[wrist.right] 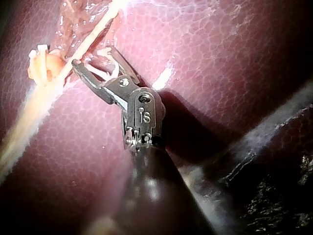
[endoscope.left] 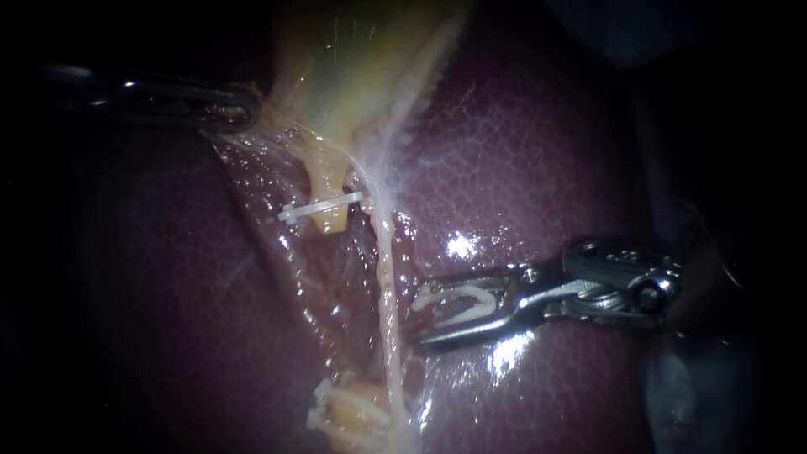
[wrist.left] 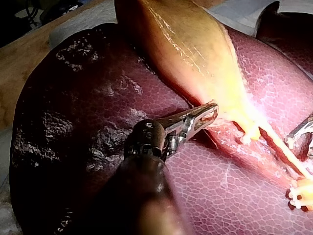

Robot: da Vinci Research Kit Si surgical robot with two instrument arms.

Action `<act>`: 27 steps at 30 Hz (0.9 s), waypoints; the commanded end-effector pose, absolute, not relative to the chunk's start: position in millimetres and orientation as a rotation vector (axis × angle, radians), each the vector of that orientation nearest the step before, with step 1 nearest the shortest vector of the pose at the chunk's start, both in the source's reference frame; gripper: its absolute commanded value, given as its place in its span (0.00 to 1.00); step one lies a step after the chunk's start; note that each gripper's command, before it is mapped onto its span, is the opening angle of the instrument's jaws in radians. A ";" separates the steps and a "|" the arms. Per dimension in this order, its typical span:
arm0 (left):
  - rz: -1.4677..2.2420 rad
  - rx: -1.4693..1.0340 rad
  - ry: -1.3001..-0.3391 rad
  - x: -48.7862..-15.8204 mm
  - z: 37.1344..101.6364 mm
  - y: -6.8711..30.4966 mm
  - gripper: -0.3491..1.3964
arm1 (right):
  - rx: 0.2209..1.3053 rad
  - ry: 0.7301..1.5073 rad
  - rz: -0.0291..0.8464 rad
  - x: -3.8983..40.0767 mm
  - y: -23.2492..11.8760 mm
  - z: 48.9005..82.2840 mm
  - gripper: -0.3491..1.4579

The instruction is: Clipping first clip right tube

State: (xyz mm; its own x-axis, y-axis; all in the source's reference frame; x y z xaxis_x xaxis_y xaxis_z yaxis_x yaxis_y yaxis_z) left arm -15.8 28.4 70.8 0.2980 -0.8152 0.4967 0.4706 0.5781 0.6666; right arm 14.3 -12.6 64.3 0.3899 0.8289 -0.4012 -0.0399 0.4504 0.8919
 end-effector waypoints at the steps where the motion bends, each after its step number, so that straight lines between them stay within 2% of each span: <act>1: -0.891 0.437 -0.919 -15.8 70.8 28.4 0.00 | 0.946 1.026 0.671 14.4 -12.6 64.3 0.47; 10: -0.892 0.437 -0.919 -15.8 70.8 28.4 0.00 | 1.001 1.049 0.688 16.5 -13.8 65.0 0.47; 15: -0.892 0.437 -0.919 -15.9 70.8 28.4 0.00 | 1.026 1.087 0.692 18.4 -14.8 65.3 0.47; 27: -0.892 0.437 -0.919 -15.9 70.8 28.4 0.00 | 1.095 1.144 0.697 20.6 -15.8 64.4 0.47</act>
